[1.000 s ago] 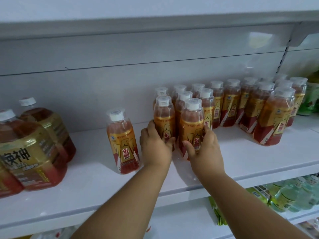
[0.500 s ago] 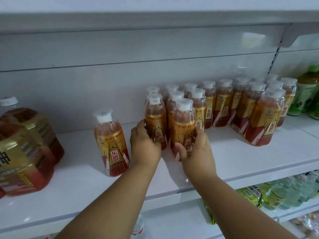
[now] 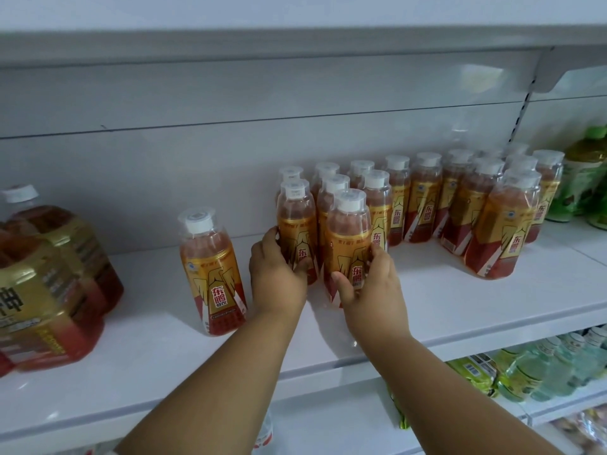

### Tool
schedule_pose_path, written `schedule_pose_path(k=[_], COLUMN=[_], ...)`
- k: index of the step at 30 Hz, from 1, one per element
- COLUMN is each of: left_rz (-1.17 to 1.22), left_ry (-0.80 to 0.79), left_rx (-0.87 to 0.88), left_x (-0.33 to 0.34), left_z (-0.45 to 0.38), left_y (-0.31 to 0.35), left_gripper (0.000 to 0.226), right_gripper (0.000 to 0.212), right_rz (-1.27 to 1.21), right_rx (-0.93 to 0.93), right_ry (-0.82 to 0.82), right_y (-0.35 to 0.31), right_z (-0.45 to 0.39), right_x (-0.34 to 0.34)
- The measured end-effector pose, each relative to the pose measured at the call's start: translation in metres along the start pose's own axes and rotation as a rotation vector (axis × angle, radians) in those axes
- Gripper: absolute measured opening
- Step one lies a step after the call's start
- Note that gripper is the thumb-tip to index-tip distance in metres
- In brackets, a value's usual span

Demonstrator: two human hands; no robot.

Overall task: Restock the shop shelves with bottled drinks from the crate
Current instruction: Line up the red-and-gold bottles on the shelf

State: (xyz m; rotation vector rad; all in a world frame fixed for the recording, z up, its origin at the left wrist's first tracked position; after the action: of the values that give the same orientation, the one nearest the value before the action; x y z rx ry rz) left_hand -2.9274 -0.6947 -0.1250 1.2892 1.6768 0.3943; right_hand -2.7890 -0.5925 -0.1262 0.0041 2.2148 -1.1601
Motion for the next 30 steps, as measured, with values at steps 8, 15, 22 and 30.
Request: schedule_pose_path(k=[8, 15, 22, 30], left_rz=[-0.017, 0.026, 0.103, 0.072], left_ry=[-0.013, 0.214, 0.261, 0.124], left_rx=[0.064, 0.367, -0.289, -0.198], left_x=[-0.031, -0.096, -0.133, -0.11], left_z=[0.036, 0.074, 0.039, 0.041], left_y=[0.019, 0.03, -0.029, -0.027], left_gripper=[0.063, 0.037, 0.075, 0.037], right_gripper=[0.074, 0.074, 0.071, 0.071], right_rz=[-0.01, -0.014, -0.015, -0.015], right_rx=[0.014, 0.036, 0.047, 0.051], right_ry=[-0.009, -0.029, -0.036, -0.033], right_y=[-0.001, -0.001, -0.002, -0.002], right_z=[-0.001, 0.001, 0.0, 0.0], right_x=[0.0, 0.001, 0.001, 0.001])
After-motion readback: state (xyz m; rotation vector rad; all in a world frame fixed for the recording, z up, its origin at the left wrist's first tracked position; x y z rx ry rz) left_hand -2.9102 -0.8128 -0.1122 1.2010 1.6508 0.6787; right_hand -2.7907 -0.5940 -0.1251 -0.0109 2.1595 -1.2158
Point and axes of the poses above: each hand's wrist, its own z-axis away from the middle knuckle, its own x-axis out of the palm, y = z × x, the point moved 4 cm from there along -z, towards the middle knuckle, and after that the axes turned 2 degrees about x, right-handed, at the moved point
